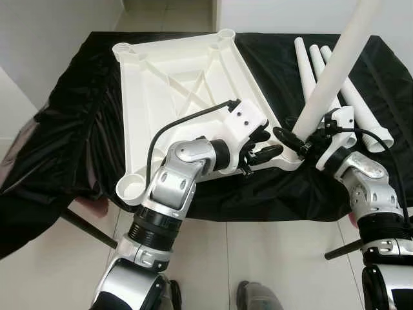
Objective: Building children table
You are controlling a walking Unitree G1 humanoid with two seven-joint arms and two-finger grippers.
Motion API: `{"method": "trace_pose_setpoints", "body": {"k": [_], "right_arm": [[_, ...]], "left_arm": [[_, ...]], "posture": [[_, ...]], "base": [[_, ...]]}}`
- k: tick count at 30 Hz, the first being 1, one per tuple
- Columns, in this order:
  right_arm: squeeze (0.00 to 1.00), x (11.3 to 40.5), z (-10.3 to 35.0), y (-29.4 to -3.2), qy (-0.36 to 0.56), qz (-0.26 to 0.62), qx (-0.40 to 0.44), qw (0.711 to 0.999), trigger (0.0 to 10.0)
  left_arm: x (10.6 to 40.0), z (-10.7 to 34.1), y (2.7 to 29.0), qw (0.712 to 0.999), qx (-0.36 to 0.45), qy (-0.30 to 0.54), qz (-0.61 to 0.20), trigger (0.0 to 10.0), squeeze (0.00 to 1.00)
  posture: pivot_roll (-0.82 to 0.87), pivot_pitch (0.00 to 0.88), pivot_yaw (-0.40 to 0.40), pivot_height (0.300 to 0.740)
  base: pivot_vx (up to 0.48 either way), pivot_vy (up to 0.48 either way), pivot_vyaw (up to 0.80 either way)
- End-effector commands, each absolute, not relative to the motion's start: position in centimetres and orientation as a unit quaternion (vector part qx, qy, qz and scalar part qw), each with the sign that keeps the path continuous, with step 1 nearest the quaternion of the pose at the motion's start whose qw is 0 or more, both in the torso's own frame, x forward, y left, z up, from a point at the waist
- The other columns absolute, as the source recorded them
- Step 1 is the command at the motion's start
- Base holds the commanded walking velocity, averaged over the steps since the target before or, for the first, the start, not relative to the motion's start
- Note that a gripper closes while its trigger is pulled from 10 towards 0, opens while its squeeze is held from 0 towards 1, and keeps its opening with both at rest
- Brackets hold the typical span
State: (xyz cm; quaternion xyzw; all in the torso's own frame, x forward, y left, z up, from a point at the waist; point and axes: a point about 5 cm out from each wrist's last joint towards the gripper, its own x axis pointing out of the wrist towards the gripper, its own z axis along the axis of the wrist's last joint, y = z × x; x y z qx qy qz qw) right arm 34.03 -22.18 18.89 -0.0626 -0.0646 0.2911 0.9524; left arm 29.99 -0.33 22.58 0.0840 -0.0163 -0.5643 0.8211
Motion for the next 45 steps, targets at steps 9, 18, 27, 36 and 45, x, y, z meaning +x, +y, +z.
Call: {"method": "trace_pose_setpoints", "body": {"k": [9,18,27,36,45], "right_arm": [[0.0,33.7,18.8,-21.0,-0.074,0.169,-0.026,0.982,10.0],[0.0,33.3,18.0,-19.3,-0.088,0.073,0.011,0.993,10.0],[0.0,32.6,16.8,-17.1,-0.066,-0.069,0.021,0.995,10.0],[0.0,32.8,17.0,-16.4,-0.068,-0.064,0.033,0.995,10.0],[1.0,32.7,17.1,-16.9,-0.073,-0.05,0.046,0.995,10.0]], "left_arm": [[31.9,23.0,0.7,0.904,0.084,-0.032,-0.419,10.0,0.0],[32.3,22.6,0.9,0.909,0.083,-0.028,-0.408,10.0,0.0],[33.3,22.4,1.8,0.929,0.058,-0.025,-0.366,10.0,0.0],[34.0,23.1,2.4,0.934,0.058,-0.038,-0.351,10.0,0.0],[34.1,23.1,2.4,0.936,0.057,-0.043,-0.346,10.0,0.0]], "posture": [[-0.08,0.07,0.03,0.74],[-0.09,0.059,0.057,0.74],[-0.08,0.066,0.049,0.74],[-0.07,0.062,0.041,0.74],[-0.07,0.061,0.042,0.74]], "base": [[0.0,0.0,0.0],[0.0,0.0,0.0],[0.0,0.0,0.0],[0.0,0.0,0.0],[0.0,0.0,0.0]]}}
